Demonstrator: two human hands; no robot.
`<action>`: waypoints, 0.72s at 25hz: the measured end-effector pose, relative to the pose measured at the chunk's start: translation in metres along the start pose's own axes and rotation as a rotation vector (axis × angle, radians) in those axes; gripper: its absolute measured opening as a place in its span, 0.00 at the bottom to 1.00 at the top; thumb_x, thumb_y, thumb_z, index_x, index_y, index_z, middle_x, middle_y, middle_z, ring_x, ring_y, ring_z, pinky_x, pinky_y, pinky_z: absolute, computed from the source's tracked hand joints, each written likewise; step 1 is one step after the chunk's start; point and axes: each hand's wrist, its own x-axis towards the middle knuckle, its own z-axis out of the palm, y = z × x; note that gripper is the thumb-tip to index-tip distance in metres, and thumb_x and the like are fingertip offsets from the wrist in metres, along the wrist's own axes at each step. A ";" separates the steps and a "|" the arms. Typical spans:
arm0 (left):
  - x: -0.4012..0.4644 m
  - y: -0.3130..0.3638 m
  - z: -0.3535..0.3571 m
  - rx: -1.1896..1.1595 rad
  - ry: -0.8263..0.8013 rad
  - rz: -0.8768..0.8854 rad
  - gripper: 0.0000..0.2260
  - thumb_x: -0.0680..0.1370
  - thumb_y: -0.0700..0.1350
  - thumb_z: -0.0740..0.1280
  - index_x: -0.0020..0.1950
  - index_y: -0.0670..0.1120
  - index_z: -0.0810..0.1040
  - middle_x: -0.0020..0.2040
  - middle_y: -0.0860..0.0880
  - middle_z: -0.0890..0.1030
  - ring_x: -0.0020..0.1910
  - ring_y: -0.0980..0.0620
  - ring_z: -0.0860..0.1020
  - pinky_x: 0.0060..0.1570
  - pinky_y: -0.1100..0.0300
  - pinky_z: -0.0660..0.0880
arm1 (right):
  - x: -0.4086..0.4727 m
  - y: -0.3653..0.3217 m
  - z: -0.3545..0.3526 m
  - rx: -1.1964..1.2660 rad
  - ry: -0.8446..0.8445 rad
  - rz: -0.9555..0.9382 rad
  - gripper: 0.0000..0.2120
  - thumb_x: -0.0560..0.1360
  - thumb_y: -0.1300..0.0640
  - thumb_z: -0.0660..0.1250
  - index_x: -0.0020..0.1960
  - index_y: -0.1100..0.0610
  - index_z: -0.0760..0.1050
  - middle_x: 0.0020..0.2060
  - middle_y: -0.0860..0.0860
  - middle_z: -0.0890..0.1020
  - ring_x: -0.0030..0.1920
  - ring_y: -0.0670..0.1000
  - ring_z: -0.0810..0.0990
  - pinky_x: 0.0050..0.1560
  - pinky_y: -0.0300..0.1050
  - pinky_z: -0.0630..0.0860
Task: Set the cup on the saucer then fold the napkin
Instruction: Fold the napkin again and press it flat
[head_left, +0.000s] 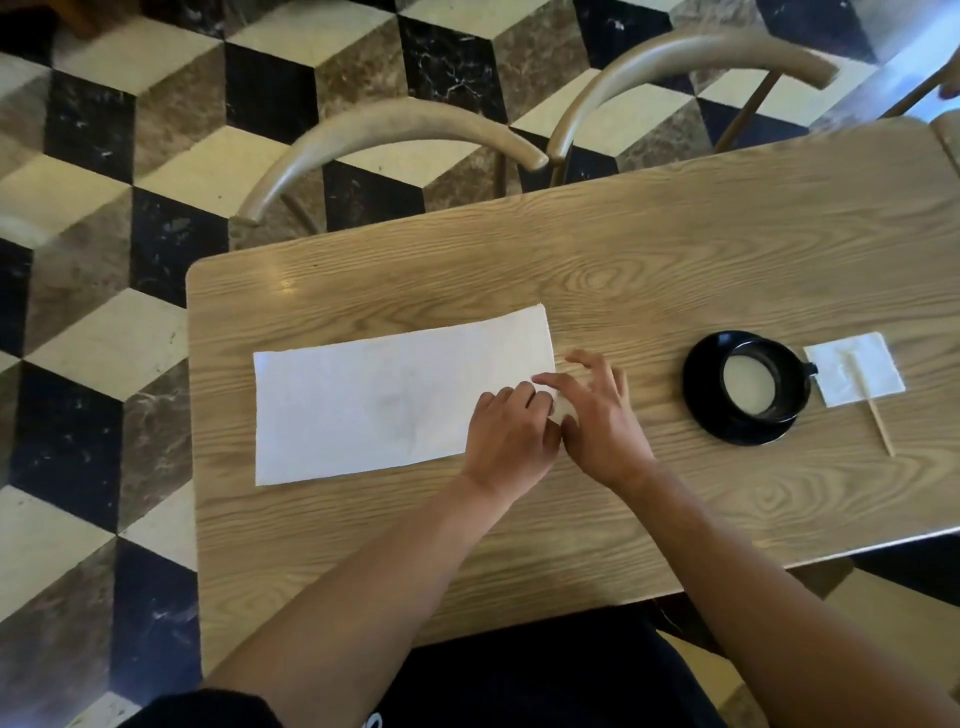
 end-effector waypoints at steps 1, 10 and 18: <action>-0.001 0.002 -0.006 0.002 0.026 0.004 0.09 0.73 0.44 0.62 0.43 0.43 0.81 0.41 0.46 0.82 0.36 0.43 0.79 0.38 0.53 0.70 | 0.002 -0.003 -0.004 -0.034 -0.014 -0.077 0.28 0.69 0.73 0.67 0.64 0.52 0.81 0.70 0.55 0.71 0.65 0.59 0.67 0.58 0.48 0.73; -0.027 0.007 -0.088 -0.225 0.204 -0.219 0.08 0.72 0.48 0.61 0.37 0.45 0.71 0.33 0.51 0.75 0.32 0.47 0.72 0.33 0.52 0.71 | 0.021 -0.039 -0.039 -0.027 -0.055 -0.436 0.06 0.71 0.61 0.78 0.48 0.59 0.85 0.43 0.52 0.87 0.46 0.58 0.84 0.54 0.56 0.77; -0.049 -0.032 -0.178 -0.475 0.380 -0.358 0.09 0.71 0.44 0.64 0.33 0.46 0.67 0.26 0.52 0.69 0.28 0.52 0.66 0.29 0.59 0.64 | 0.006 -0.066 -0.065 0.031 0.014 -0.164 0.02 0.75 0.58 0.73 0.47 0.53 0.84 0.42 0.44 0.86 0.46 0.47 0.82 0.44 0.31 0.70</action>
